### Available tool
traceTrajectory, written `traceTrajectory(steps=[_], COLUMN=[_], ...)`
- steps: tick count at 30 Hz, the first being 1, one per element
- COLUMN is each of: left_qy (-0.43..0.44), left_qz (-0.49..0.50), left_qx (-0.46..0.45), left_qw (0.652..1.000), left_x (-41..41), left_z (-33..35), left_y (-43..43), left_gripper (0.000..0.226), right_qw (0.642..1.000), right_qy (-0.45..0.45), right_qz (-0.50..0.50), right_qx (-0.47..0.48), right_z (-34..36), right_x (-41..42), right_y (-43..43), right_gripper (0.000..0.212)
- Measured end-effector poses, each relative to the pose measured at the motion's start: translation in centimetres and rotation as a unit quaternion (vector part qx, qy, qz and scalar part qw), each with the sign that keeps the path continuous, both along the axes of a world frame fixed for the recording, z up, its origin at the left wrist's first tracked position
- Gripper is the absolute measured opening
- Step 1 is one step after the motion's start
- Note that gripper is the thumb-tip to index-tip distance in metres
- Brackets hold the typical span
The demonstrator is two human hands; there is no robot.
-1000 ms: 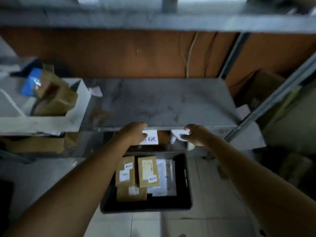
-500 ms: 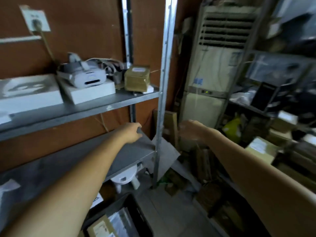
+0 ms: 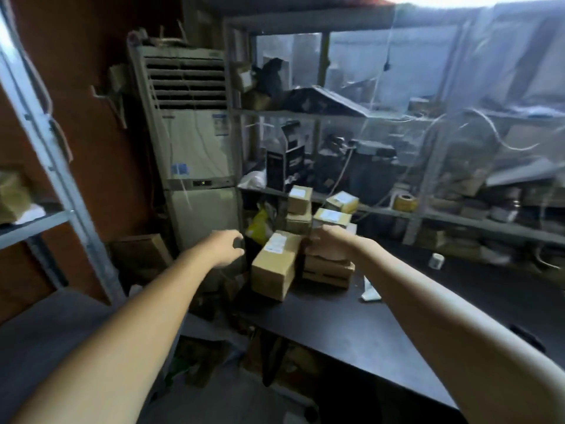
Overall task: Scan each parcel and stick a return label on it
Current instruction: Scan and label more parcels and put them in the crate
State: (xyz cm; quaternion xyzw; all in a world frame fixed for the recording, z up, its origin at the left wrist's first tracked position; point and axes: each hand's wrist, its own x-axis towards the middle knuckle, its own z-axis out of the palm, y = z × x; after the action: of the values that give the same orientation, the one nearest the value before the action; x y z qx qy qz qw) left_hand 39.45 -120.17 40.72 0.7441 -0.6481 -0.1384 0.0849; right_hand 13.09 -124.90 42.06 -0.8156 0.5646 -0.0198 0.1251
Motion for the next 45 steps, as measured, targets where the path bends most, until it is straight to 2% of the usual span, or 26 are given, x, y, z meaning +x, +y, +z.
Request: traceTrajectory(steps=[3,6,9,12,16,20,31,34,37,40,45], left_qy=[0.004,-0.002,-0.002,-0.005,0.004,0.061,0.188,0.205,0.232,0.275,0.348], left_qz=[-0.029,-0.052,-0.061,-0.058,-0.051,-0.035,0.011,0.018,0.013,0.016,-0.015], left_qx=[-0.018,-0.023,-0.014,-0.019,-0.032,-0.044,-0.024,-0.023,-0.026,-0.038,-0.077], left_qw=[0.999,0.998,0.998,0.998,0.998,0.997,0.982,0.978,0.972,0.961,0.934], left_x=[-7.3,-12.5,-15.4,-16.7,-17.0,-16.6,-16.0,-16.6,-17.0,-17.1,-19.2], left_z=[0.0,0.3,0.4,-0.3,-2.3,-5.2,-14.5,-15.7,-16.3,-16.2,-14.3], left_y=[-2.7,-4.9,-7.2,-9.8,-14.1,-20.1,-35.2,-37.0,-38.1,-38.3,-37.8], left_gripper=[0.042,0.039,0.040,0.041,0.040,0.039,0.054,0.054,0.050,0.048,0.038], right_qw=[0.999,0.999,0.998,0.995,0.994,0.993,0.967,0.956,0.944,0.921,0.917], right_qy=[-0.039,-0.023,-0.041,-0.068,-0.072,-0.076,-0.196,-0.232,-0.261,-0.321,-0.337], right_qz=[-0.033,-0.045,-0.051,-0.068,-0.081,-0.093,-0.164,-0.175,-0.173,-0.183,-0.179], right_qx=[0.011,-0.004,-0.013,-0.008,0.009,0.012,0.022,0.049,0.106,0.122,0.113], right_z=[-0.3,-0.8,-1.5,-2.6,-4.6,-6.9,-13.3,-14.6,-15.7,-15.8,-14.4], right_x=[-7.6,-13.1,-16.2,-17.7,-18.0,-16.8,-12.7,-12.4,-12.4,-13.2,-15.7], right_y=[-1.5,-3.8,-6.0,-8.6,-13.1,-18.9,-34.0,-36.2,-37.5,-37.5,-36.2], right_gripper=[0.043,0.042,0.036,0.040,0.044,0.044,0.047,0.048,0.036,0.024,0.034])
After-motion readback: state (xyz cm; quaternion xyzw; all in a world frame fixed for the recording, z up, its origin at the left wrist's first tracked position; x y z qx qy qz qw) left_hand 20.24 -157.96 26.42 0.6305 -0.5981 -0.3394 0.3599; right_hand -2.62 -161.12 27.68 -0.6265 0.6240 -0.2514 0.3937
